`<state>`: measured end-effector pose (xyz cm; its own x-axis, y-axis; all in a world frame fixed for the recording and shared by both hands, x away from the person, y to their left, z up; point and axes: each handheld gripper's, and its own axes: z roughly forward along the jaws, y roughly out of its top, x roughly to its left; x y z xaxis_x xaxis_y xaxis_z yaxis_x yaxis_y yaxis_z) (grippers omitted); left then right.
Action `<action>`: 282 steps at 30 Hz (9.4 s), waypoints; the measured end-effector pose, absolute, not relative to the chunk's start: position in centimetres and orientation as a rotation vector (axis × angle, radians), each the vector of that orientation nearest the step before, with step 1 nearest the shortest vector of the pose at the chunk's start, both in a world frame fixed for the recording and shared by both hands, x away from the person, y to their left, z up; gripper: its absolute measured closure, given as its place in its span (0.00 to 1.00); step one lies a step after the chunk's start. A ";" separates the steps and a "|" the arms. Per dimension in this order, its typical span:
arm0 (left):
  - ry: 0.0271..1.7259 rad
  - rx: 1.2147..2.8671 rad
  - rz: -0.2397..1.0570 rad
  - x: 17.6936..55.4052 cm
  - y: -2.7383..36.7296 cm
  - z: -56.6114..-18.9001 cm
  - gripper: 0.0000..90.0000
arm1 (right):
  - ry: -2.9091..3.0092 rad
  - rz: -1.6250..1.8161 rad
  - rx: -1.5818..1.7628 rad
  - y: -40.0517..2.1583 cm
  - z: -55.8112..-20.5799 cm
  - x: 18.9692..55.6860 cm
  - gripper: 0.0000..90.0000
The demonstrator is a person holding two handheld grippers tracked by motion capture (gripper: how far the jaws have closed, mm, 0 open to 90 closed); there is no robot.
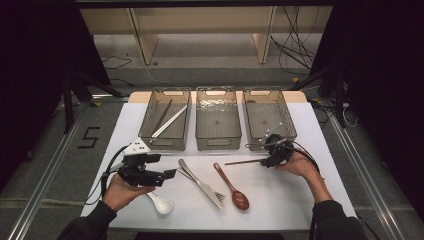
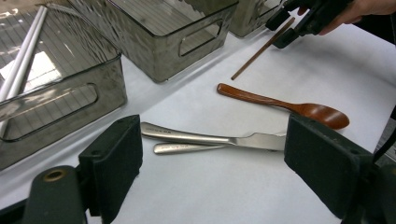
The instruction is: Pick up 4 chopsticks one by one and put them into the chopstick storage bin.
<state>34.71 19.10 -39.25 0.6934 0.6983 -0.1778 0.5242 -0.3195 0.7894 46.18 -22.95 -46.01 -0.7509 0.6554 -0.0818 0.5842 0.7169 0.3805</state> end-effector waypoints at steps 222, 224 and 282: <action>1.058 2.056 0.317 40.1 20.0 -39.4 0.95 | 2.536 1.048 0.965 -16.8 -40.6 34.5 0.31; 1.081 2.050 0.322 40.7 20.4 -39.5 0.95 | 2.536 1.044 0.968 -16.8 -40.6 34.5 0.31; 1.159 1.998 0.274 44.8 22.1 -38.2 0.30 | 2.563 0.986 0.981 -16.5 -40.9 35.0 0.31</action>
